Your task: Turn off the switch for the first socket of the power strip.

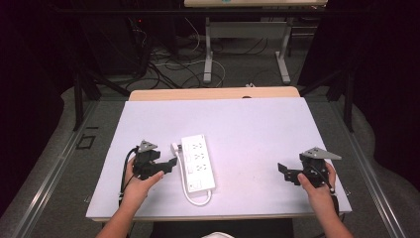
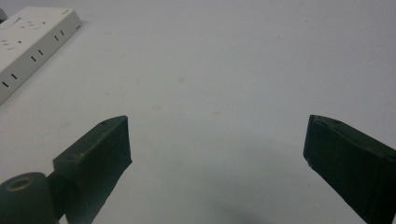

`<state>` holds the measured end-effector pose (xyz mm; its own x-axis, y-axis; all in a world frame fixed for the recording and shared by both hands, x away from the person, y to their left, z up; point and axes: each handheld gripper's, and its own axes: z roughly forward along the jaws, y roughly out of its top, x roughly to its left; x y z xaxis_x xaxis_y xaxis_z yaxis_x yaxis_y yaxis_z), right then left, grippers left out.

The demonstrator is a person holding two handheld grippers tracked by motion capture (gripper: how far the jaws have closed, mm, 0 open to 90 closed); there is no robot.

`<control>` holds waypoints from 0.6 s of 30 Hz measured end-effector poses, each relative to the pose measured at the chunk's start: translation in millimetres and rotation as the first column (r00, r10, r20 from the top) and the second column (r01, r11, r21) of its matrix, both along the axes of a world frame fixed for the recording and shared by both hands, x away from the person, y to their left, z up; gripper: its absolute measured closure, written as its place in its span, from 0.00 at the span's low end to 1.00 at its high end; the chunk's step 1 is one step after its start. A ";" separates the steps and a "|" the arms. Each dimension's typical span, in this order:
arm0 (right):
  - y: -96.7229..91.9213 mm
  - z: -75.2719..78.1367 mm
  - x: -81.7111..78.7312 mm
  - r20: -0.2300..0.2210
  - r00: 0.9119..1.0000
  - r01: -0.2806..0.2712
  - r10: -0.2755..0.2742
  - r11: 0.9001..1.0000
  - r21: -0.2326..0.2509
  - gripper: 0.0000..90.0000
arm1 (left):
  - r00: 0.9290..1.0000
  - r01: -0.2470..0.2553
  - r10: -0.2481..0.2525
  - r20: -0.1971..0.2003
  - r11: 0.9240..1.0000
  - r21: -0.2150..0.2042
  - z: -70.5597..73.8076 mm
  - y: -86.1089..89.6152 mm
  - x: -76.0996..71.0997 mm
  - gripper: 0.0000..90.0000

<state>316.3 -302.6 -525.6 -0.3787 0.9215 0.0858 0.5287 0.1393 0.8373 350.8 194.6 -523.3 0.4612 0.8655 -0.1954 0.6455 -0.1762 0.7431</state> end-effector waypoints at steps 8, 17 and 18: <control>0.7 -0.4 0.0 -0.011 1.000 -0.002 0.002 1.000 -0.002 0.08 | 1.000 -0.015 0.015 0.013 1.000 0.015 -1.7 17.1 -5.4 0.11; 1.3 -0.9 0.1 -0.013 1.000 -0.003 0.003 1.000 0.001 0.08 | 0.999 -0.035 0.035 0.023 0.999 0.002 -5.4 35.6 -8.8 0.00; 1.2 -1.0 0.2 -0.013 1.000 -0.003 0.003 1.000 0.000 0.08 | 0.999 -0.041 0.041 0.018 0.999 -0.009 -6.2 37.7 -8.8 0.00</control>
<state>316.5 -301.3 -526.6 -0.3801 0.9205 0.0908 0.5389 0.1407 0.8305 341.9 232.3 -529.6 0.4293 0.8820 -0.1945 0.6382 -0.1438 0.7563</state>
